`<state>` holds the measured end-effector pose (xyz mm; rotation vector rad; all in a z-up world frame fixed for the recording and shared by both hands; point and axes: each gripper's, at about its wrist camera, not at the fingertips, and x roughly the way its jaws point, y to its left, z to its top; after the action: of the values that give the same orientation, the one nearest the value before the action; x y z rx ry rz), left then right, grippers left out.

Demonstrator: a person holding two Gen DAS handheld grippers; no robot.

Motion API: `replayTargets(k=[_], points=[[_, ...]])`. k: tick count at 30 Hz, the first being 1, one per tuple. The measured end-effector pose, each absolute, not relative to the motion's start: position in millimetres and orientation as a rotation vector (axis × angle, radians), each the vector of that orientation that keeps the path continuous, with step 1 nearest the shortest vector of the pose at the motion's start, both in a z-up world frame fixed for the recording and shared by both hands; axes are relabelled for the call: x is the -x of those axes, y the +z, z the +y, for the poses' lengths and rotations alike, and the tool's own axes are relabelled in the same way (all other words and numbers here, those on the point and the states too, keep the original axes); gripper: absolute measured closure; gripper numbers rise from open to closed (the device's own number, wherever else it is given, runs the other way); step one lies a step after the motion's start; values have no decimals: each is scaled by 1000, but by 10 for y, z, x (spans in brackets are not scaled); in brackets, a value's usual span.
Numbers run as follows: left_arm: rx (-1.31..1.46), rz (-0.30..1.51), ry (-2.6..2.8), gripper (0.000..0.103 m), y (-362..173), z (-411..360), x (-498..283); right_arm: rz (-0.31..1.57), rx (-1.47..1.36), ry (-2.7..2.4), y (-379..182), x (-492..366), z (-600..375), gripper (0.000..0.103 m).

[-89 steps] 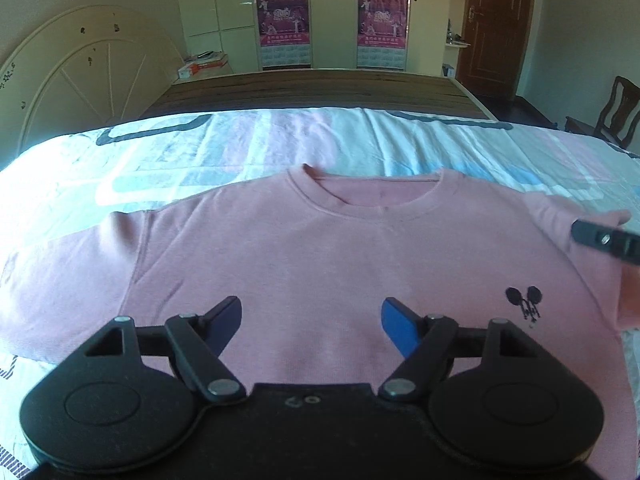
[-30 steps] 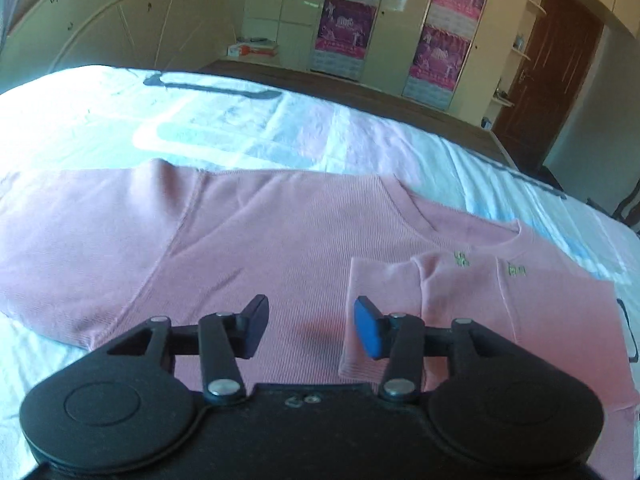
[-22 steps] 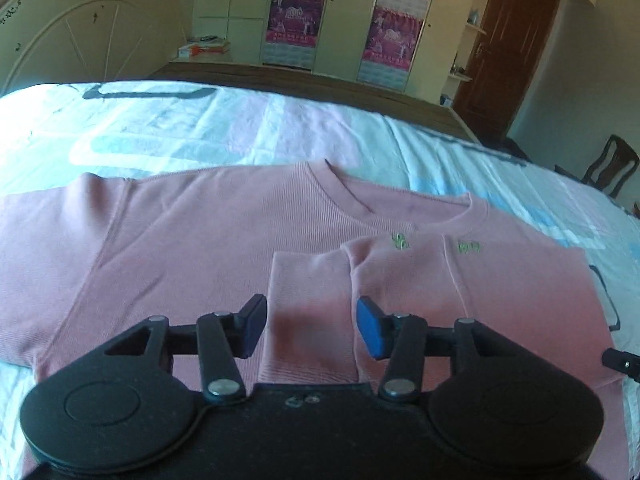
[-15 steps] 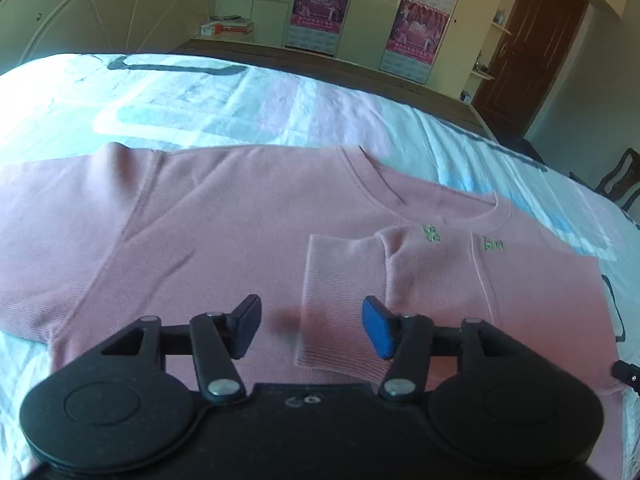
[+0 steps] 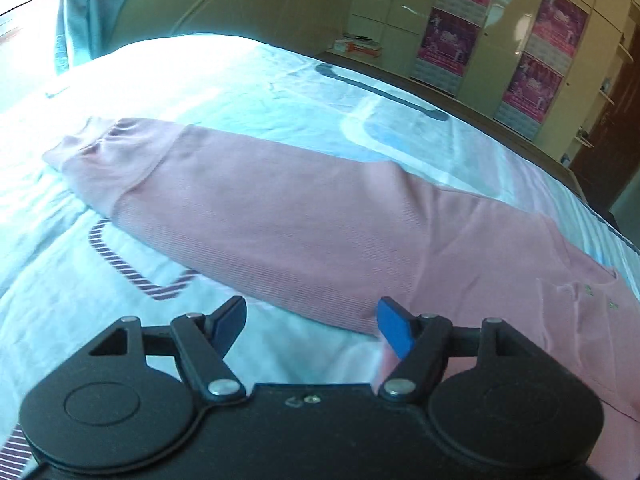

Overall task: Fold small clothes
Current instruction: 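Grasp the other sleeve cuff with the left gripper, then fold the held sleeve across the body and open the left gripper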

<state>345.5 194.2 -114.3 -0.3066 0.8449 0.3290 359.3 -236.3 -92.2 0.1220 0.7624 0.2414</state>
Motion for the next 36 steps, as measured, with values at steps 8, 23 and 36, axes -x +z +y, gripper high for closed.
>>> replayTargets(k=[8, 23, 36], points=[[449, 810, 494, 35, -1198, 3019, -3258, 748, -103, 346, -845, -3724, -1559, 47], [612, 684, 557, 87, -1446, 4160, -3614, 783, -31, 358, -1083, -3945, -765, 46], [405, 560, 297, 96, -786, 3327, -3821, 822, -72, 353, -1214, -4097, -850, 46]])
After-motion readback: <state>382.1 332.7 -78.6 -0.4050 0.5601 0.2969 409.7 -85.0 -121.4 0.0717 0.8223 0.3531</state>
